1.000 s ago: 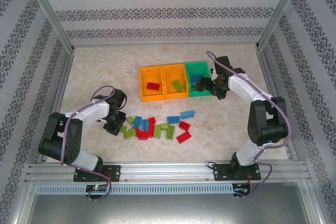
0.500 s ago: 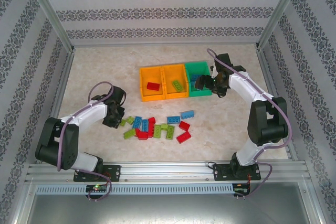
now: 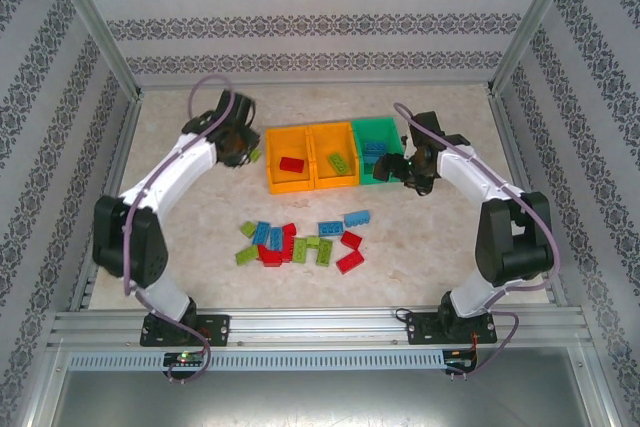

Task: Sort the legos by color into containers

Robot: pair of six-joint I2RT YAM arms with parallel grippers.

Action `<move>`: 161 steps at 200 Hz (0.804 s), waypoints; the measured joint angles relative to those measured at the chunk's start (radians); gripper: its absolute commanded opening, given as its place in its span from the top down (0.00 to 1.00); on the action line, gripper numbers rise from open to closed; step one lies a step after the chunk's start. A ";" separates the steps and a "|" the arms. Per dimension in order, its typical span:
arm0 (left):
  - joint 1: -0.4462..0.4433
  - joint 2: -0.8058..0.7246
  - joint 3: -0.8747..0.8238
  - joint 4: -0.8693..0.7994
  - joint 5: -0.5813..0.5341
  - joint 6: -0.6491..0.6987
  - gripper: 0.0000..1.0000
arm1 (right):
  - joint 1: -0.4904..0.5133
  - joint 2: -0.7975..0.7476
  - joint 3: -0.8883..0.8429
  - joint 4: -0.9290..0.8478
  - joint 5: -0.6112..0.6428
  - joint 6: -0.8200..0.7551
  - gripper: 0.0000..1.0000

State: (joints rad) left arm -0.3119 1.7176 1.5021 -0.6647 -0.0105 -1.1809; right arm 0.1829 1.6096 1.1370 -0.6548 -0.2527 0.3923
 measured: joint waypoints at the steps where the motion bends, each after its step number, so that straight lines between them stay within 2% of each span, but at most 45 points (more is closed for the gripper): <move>1: -0.002 0.006 0.010 0.000 0.003 0.003 0.69 | 0.001 -0.002 -0.002 0.000 0.000 0.000 0.12; 45: -0.112 0.425 0.608 -0.007 0.193 0.235 0.70 | 0.113 -0.080 -0.089 0.021 0.000 -0.005 0.12; 65: -0.145 0.565 0.785 -0.037 0.285 0.296 0.71 | 0.171 -0.085 -0.112 0.027 0.000 0.001 0.11; 110: -0.164 0.687 0.842 -0.100 0.422 0.349 0.70 | 0.269 -0.085 -0.132 0.039 0.006 0.024 0.09; 161: -0.164 0.706 0.842 -0.144 0.436 0.371 0.65 | 0.314 -0.041 -0.134 0.058 0.028 0.031 0.08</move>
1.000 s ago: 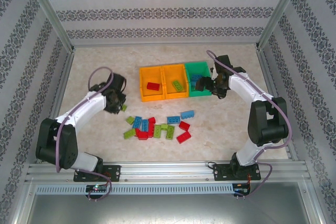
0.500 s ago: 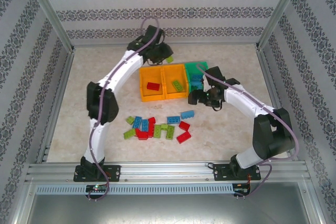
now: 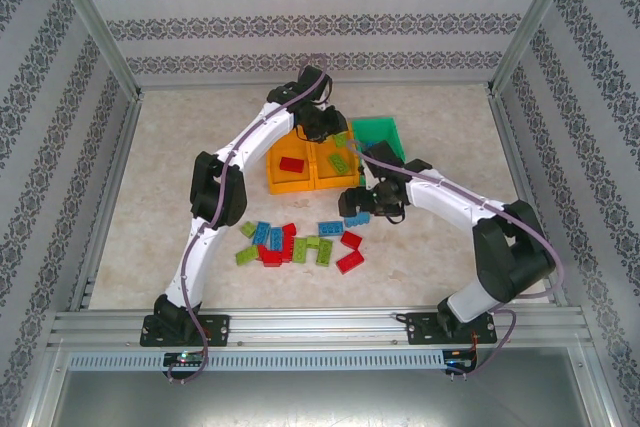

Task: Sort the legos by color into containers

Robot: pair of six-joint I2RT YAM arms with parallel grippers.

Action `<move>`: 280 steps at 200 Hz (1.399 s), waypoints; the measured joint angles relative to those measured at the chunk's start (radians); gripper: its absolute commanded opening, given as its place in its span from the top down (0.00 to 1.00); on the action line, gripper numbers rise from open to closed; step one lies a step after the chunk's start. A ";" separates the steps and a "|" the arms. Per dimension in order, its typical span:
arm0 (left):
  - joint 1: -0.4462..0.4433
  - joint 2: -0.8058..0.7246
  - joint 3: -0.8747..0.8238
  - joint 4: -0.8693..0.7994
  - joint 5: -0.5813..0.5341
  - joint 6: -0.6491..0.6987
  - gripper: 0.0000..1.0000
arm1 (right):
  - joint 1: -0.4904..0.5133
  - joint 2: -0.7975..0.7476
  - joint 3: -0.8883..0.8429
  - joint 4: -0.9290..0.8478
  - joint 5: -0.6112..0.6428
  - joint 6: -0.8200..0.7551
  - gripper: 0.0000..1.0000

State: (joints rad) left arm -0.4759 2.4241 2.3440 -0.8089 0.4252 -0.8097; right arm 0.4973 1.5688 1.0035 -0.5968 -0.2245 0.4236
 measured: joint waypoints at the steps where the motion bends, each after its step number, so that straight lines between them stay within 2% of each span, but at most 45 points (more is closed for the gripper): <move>1: 0.000 0.000 0.000 0.000 0.000 0.000 0.65 | 0.001 0.001 0.000 0.000 0.000 0.000 0.08; 71: 0.000 0.000 0.000 -0.030 -0.024 0.018 0.52 | 0.029 0.096 0.010 -0.005 0.026 0.000 0.09; 122: 0.000 0.000 0.000 -0.039 -0.041 0.020 0.45 | 0.035 0.130 0.029 -0.005 0.055 -0.003 0.15; 219: 0.000 0.000 0.000 -0.039 -0.057 0.037 0.40 | 0.013 0.156 0.061 -0.016 0.077 -0.008 0.41; 241: 0.000 -0.003 0.000 -0.044 -0.085 0.050 0.39 | -0.010 0.154 0.060 -0.017 0.074 -0.007 0.44; 280: 0.003 -0.025 -0.006 -0.053 -0.124 0.072 0.38 | -0.111 0.091 0.064 -0.032 0.065 0.000 0.44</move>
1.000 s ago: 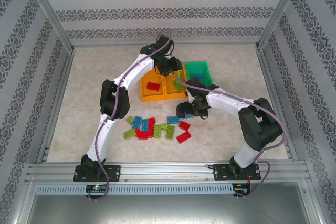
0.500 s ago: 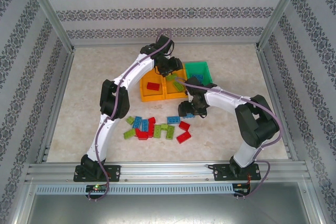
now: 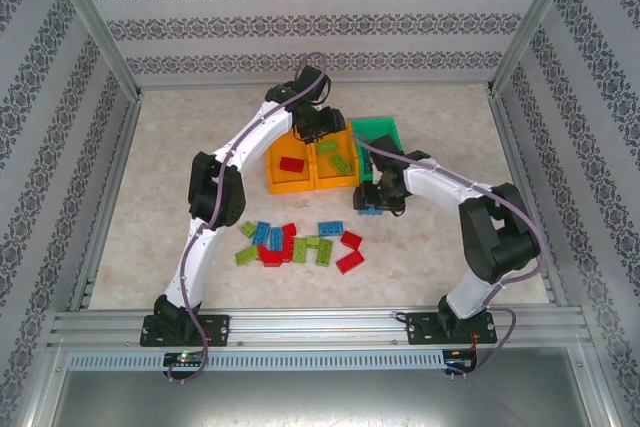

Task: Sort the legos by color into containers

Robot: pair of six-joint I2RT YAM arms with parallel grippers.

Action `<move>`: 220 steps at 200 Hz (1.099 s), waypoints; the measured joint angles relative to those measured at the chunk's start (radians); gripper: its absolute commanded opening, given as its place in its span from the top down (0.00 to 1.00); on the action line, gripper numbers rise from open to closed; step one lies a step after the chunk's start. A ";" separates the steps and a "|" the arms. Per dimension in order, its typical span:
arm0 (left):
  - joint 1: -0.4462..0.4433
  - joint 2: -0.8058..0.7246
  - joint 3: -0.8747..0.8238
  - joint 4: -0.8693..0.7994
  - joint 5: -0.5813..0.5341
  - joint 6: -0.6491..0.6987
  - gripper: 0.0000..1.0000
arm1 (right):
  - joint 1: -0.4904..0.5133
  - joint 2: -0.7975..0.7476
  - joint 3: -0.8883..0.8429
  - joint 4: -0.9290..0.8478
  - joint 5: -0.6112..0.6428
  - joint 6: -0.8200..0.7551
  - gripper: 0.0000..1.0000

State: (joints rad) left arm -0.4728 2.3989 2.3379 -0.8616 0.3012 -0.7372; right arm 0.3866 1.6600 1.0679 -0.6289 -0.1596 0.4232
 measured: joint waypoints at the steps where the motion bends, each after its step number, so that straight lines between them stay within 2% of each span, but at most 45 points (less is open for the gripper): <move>1: 0.000 -0.001 0.000 0.000 0.000 0.000 0.38 | -0.003 -0.003 0.002 -0.002 -0.002 0.000 0.44; 55: 0.003 -0.076 -0.080 -0.013 -0.034 0.031 0.37 | -0.148 -0.026 0.200 -0.021 -0.034 -0.007 0.43; 102: 0.003 -0.164 -0.225 -0.017 -0.068 0.059 0.33 | -0.209 0.139 0.421 -0.019 -0.032 -0.010 0.41; 123: 0.004 -0.196 -0.277 -0.026 -0.085 0.083 0.31 | -0.227 0.238 0.499 -0.024 -0.034 -0.007 0.37; 150: 0.004 -0.232 -0.343 -0.032 -0.101 0.111 0.22 | -0.234 0.327 0.571 -0.038 -0.051 -0.006 0.30; 201: 0.005 -0.404 -0.605 -0.048 -0.138 0.136 0.16 | -0.238 0.361 0.624 -0.052 -0.075 -0.002 0.17; 220: 0.004 -0.477 -0.701 -0.050 -0.147 0.136 0.15 | -0.241 0.361 0.625 -0.051 -0.090 0.001 0.16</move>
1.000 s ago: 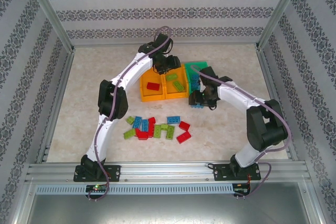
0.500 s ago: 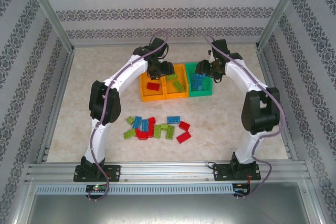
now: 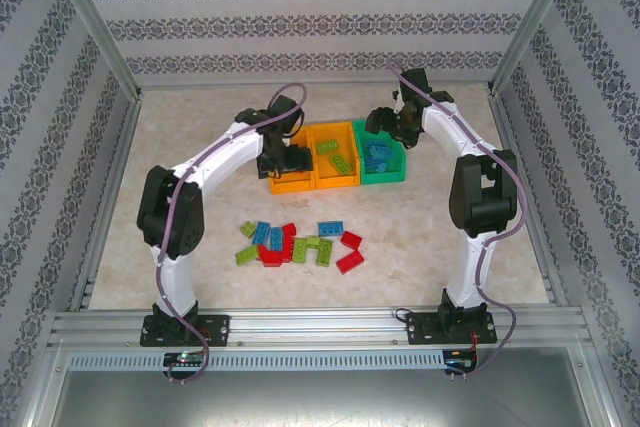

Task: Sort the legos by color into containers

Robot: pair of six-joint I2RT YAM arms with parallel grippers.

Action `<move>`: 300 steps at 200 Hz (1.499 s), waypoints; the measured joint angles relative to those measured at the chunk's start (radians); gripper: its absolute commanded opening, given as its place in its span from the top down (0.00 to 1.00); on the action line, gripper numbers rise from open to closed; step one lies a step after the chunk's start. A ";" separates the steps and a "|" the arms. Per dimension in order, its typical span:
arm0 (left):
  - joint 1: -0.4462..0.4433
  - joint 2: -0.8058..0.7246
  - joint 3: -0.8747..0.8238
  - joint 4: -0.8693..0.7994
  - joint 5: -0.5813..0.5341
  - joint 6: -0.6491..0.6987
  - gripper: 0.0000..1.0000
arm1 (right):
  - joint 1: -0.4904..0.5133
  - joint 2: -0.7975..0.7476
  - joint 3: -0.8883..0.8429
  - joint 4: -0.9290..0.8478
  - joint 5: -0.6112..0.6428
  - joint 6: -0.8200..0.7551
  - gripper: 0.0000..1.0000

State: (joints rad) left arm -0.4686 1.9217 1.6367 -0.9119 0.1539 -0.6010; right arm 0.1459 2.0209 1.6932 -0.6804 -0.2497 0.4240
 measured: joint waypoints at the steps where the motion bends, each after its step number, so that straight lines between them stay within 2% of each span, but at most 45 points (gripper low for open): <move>1: 0.000 -0.008 -0.011 -0.002 -0.002 0.000 0.14 | 0.000 0.000 0.000 0.000 0.000 0.000 0.16; 36: -0.003 -0.107 -0.148 -0.005 -0.011 -0.001 0.13 | 0.000 0.000 0.000 0.000 -0.023 0.000 0.14; 74: -0.033 -0.134 -0.201 -0.011 -0.021 0.002 0.14 | 0.000 0.000 -0.002 0.003 -0.044 -0.003 0.14; 119: -0.138 -0.097 -0.138 -0.024 -0.001 0.054 0.16 | 0.000 -0.018 -0.051 0.017 -0.056 -0.005 0.14; 167: -0.240 0.018 -0.057 -0.032 0.035 0.168 0.24 | 0.000 -0.057 -0.087 0.014 -0.057 -0.031 0.13; 254: -0.320 0.058 -0.061 -0.052 0.050 0.098 0.33 | -0.003 -0.107 -0.165 0.017 -0.059 -0.055 0.11; 300: -0.359 0.058 -0.130 -0.054 0.031 0.038 0.38 | -0.026 -0.150 -0.209 0.019 -0.059 -0.061 0.11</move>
State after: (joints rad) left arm -0.8272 1.9797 1.5066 -0.9657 0.1852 -0.5629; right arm 0.1196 1.8713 1.4841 -0.6617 -0.3088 0.3630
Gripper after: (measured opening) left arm 0.636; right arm 0.888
